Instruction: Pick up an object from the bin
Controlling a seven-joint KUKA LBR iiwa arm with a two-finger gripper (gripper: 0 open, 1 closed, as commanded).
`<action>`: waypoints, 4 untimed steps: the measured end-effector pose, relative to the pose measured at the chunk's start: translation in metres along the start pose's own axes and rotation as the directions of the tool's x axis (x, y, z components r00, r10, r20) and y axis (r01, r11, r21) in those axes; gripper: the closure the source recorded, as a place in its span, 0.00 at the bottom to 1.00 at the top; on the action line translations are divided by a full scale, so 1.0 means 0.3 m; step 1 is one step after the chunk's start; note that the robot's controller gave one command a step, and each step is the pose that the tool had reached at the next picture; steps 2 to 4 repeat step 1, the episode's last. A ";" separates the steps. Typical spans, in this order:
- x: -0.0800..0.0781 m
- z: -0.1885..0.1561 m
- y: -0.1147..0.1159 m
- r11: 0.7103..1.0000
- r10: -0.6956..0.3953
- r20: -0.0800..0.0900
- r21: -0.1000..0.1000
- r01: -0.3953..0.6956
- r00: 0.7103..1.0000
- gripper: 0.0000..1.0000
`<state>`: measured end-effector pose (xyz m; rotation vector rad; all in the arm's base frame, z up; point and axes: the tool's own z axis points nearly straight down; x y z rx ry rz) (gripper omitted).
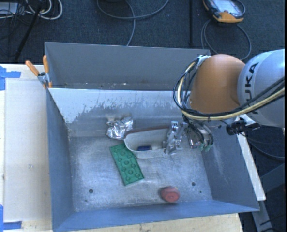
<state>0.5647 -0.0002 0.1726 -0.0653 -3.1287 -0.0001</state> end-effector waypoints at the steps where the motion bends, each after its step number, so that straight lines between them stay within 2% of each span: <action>1: -0.052 -0.501 -0.075 0.983 -0.183 0.019 0.004 0.183 0.983 1.00; 4: -0.052 -0.501 -0.075 0.983 -0.183 0.019 0.004 0.183 0.983 1.00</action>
Offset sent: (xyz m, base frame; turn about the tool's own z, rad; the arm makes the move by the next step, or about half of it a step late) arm 0.0150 -0.0231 0.1468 -0.1843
